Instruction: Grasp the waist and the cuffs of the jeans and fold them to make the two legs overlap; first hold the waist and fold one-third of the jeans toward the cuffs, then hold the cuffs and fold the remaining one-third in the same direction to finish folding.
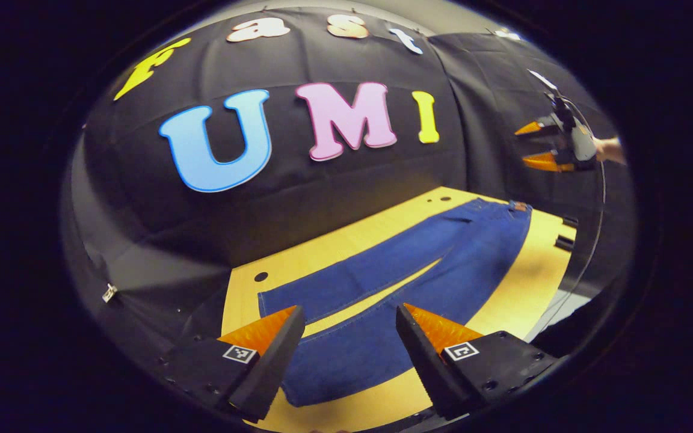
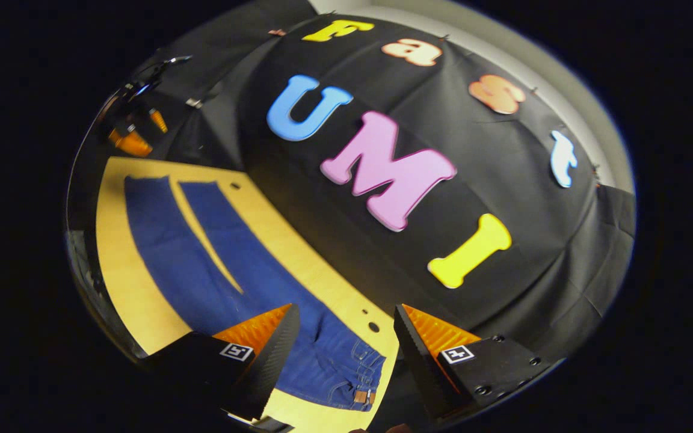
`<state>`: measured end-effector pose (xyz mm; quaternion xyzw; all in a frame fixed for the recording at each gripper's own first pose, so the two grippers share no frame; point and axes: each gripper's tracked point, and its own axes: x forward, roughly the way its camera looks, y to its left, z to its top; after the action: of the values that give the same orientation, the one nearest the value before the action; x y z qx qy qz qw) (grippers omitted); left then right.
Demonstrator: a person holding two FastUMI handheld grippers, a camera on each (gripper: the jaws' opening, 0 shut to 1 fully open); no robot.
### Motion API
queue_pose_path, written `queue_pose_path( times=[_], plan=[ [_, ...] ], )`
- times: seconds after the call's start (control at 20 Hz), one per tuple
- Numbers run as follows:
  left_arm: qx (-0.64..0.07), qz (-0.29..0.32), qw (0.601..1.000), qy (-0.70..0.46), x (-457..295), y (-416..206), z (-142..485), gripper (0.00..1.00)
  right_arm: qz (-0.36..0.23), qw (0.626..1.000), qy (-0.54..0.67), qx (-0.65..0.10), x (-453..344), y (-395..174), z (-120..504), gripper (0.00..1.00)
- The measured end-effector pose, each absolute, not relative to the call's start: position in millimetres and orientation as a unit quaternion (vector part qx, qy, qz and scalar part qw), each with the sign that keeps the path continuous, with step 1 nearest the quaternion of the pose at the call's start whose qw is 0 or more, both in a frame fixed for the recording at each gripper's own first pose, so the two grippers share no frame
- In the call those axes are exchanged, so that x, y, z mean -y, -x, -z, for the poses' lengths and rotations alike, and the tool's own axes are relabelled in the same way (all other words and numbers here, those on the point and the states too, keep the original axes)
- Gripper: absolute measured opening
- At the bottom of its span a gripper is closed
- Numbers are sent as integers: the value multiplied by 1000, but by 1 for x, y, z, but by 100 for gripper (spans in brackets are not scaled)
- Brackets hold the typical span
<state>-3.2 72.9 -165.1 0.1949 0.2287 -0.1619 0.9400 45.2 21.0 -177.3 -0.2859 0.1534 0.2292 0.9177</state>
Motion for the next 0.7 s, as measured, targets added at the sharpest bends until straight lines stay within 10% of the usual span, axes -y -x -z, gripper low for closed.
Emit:
queue_pose_path(
  times=[0.7],
  plan=[
    [-502, 414, 625, -432, -122, 43, 354, 98, -450, 735, 325, -389, -7, -52, 419, 98]
  ],
)
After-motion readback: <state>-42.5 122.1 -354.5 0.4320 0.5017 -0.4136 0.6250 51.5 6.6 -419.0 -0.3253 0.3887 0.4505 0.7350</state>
